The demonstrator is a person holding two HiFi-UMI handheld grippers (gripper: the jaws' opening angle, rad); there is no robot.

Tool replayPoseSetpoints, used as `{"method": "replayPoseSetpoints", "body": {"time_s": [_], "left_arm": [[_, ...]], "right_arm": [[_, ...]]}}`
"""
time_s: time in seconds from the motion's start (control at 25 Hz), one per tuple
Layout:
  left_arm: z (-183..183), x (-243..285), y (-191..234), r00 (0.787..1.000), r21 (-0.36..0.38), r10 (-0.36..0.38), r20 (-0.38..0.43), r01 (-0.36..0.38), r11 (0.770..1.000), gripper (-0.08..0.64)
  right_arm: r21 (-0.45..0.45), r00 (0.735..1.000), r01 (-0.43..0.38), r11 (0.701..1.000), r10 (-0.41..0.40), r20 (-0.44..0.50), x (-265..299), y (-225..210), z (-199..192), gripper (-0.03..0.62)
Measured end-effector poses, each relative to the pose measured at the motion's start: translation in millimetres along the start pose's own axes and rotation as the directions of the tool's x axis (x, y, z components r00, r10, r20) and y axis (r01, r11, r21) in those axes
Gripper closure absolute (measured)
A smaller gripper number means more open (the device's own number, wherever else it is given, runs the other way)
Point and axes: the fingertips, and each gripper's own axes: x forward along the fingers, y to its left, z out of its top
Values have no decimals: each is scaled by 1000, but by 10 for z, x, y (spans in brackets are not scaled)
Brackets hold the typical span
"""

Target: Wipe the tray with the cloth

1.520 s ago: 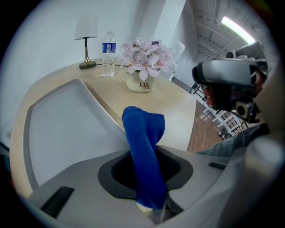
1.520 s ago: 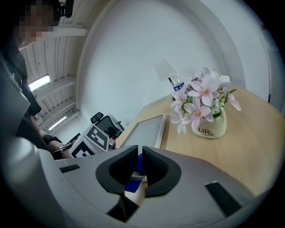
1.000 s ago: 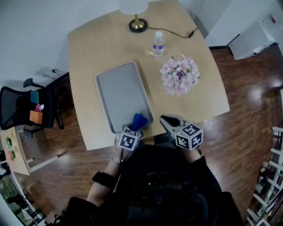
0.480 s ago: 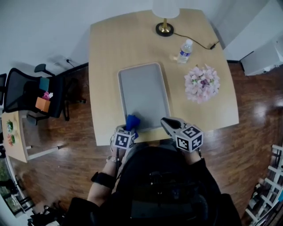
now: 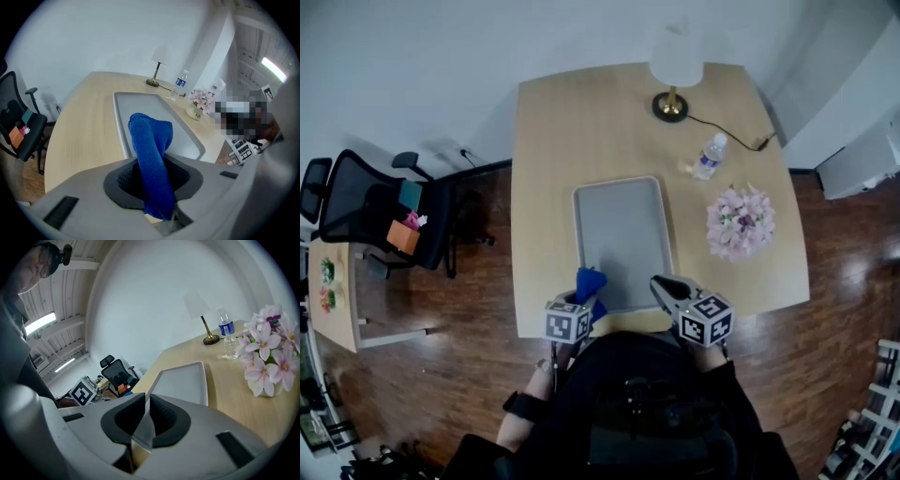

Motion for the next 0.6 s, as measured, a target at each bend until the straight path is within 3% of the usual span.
{"method": "replayPoseSetpoints", "body": {"time_s": [0.32, 0.6], "left_arm": [[1021, 506, 515, 993, -104, 91, 79, -83, 991, 448], [1840, 1095, 959, 984, -213, 161, 82, -140, 967, 448]], "right_arm": [[5, 998, 19, 1000, -18, -55, 30, -209, -2, 558], [37, 995, 36, 999, -32, -99, -5, -570, 45, 558]]}}
